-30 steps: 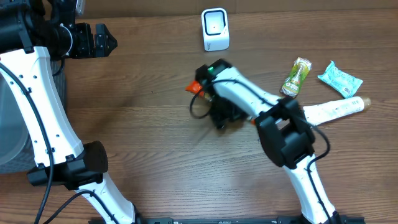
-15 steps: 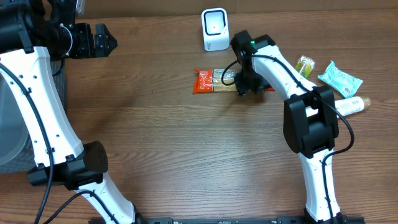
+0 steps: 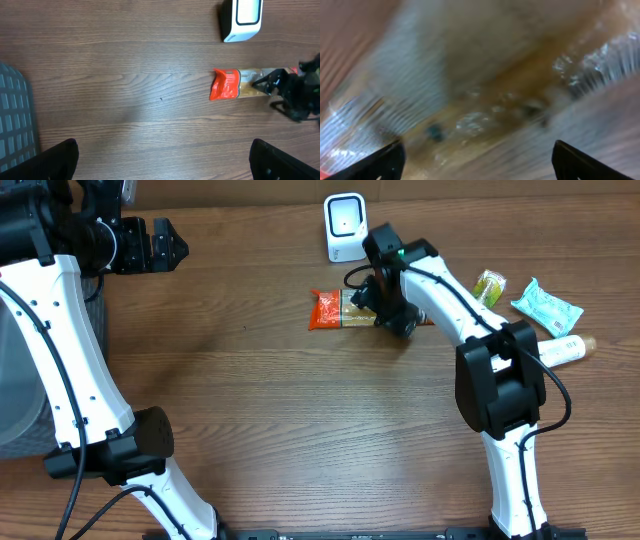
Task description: Scan the item barcode
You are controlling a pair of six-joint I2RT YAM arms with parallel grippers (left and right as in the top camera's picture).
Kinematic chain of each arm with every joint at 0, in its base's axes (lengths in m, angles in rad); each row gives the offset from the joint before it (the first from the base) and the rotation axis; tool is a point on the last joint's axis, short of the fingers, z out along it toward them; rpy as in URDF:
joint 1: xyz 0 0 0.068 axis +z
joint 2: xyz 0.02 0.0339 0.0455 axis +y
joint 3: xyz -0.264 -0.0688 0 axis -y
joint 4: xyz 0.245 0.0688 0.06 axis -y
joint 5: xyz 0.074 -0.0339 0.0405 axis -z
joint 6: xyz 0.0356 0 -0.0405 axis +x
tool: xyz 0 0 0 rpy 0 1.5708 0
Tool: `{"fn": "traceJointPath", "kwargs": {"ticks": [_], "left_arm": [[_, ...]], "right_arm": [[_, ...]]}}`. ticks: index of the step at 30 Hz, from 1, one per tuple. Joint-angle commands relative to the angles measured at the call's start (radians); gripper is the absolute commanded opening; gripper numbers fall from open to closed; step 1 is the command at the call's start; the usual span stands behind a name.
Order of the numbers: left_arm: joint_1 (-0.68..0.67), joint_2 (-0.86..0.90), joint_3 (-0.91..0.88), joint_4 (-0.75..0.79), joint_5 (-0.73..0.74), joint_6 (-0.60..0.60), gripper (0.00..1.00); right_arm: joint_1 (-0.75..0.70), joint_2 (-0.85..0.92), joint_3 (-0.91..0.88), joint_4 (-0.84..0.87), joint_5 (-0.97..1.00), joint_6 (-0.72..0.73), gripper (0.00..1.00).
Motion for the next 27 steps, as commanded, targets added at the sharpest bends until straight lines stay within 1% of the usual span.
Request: {"fn": "traceJointPath", "kwargs": {"ticks": [1,6,8,9,11,13,14,15,16,17,18,22,24,27], "left_arm": [[-0.007,0.010,0.002,0.000,0.013,0.003,1.00],[-0.007,0.010,0.002,0.000,0.013,0.003,1.00],[-0.007,0.010,0.002,0.000,0.013,0.003,1.00],[-0.007,0.010,0.002,0.000,0.013,0.003,0.99],[-0.007,0.010,0.002,0.000,0.013,0.003,0.99],[-0.007,0.010,0.002,0.000,0.013,0.003,1.00],[-0.008,0.010,0.002,0.000,0.013,0.003,1.00],[-0.007,0.010,0.002,0.000,0.013,0.003,1.00],[-0.007,0.010,0.002,0.000,0.013,0.003,1.00],[-0.007,0.010,0.002,0.000,0.013,0.003,1.00],[-0.007,0.010,0.002,0.000,0.013,0.003,0.99],[-0.007,0.010,0.002,0.000,0.013,0.003,1.00],[-0.007,0.010,0.002,0.000,0.013,0.003,1.00],[-0.007,0.010,0.002,0.000,0.013,0.003,1.00]], "right_arm": [[0.005,-0.034,-0.086,0.051,0.081,0.400,0.94],[0.005,-0.034,-0.201,0.260,0.085,0.412,0.94],[0.007,-0.034,-0.232,0.307,0.085,0.399,0.93],[0.008,-0.034,-0.241,0.312,0.085,0.393,0.90],[0.010,-0.034,-0.255,0.305,0.083,0.328,0.68],[0.016,-0.034,-0.263,0.301,0.068,0.221,0.50],[0.018,-0.034,-0.265,0.301,0.051,0.175,0.35],[0.022,-0.034,-0.265,0.303,0.022,0.111,0.24],[0.024,-0.034,-0.265,0.304,-0.002,0.069,0.14],[0.025,-0.034,-0.265,0.303,-0.034,0.021,0.06],[0.026,-0.034,-0.265,0.303,-0.060,-0.010,0.04],[0.025,-0.035,-0.264,0.303,-0.204,-0.149,0.04],[0.025,-0.036,-0.264,0.292,-0.312,-0.243,0.04],[0.025,-0.036,-0.258,0.184,-0.460,-0.389,0.04]]}}
